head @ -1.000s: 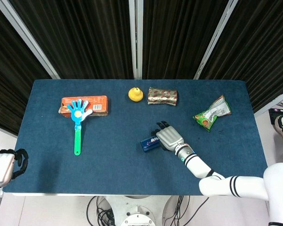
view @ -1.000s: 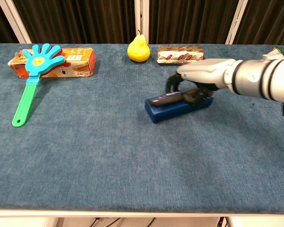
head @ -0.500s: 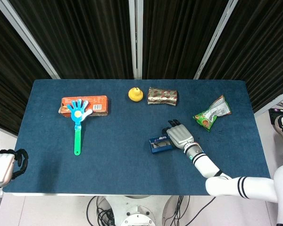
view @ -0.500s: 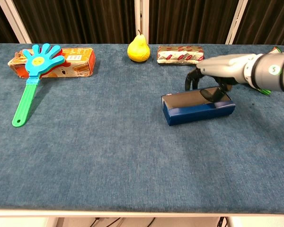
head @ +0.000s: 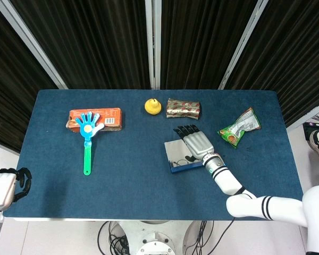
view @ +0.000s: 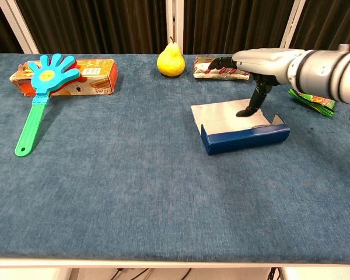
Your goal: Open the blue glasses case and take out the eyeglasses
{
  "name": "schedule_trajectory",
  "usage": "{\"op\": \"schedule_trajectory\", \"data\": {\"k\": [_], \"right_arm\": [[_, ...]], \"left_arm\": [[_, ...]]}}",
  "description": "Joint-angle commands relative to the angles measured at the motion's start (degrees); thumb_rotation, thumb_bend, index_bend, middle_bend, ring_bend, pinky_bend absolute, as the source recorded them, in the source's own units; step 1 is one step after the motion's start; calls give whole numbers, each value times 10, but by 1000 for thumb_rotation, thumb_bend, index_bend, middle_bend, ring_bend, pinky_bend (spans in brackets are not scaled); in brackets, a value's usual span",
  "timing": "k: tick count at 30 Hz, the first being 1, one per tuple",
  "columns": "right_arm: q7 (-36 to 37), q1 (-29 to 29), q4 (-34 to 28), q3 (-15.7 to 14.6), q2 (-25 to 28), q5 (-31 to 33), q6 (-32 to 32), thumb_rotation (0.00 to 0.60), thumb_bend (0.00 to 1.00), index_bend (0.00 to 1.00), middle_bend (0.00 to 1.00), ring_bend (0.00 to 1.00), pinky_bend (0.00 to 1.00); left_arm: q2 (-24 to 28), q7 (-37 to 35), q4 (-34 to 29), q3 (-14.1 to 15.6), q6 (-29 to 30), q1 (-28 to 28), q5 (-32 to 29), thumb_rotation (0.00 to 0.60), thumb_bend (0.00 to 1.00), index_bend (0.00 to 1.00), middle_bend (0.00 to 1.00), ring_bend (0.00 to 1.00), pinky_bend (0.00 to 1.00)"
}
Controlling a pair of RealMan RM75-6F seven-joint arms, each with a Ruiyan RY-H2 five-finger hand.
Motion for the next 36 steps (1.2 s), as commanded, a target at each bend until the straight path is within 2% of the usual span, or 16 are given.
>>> {"op": "schedule_trajectory", "data": {"k": [1,4,8,14,20,24,28,32,36], "right_arm": [[53,-48,-68,-26,46,-97,29,600,44,0,34,0,0],[67,-62,-86,-38,55,-134,33,600,15,0,34,0,0],[33,-52,-69,-40,29,-125,17,600,0,0,29,0,0],[-34,-9,5,-5,-55,-51,-10,600,5,0,27,0,0],[-72,38,93,46,-131,28,-17,600,23,0,77,0,0],[-96,66,159,76,-173,72,-11,600,128,0,124,0,0],[-110,79,181,89,-176,106,-22,600,194,0,149,0,0],[-88,68,131,85,-137,88,-47,600,365,0,169,0,0],[-58,45,59,60,-85,29,-62,600,481,0,212,0,0]], "left_arm": [[0,0,0,0,0,0,0,600,359,693,692,522,476],[0,2,-1,0,0,0,1,600,359,693,692,522,477],[0,3,-1,1,0,0,0,600,359,693,692,522,477],[1,-1,-1,1,1,1,1,600,359,693,692,523,467],[2,-7,0,1,-1,1,1,600,359,694,693,523,457],[2,-8,1,1,-1,0,1,600,359,694,693,522,457],[2,-8,1,1,-2,0,0,600,359,694,693,523,457],[3,-8,0,1,-3,-1,0,600,359,693,693,523,457],[3,-8,-1,1,-3,0,0,600,359,694,693,522,458]]}}
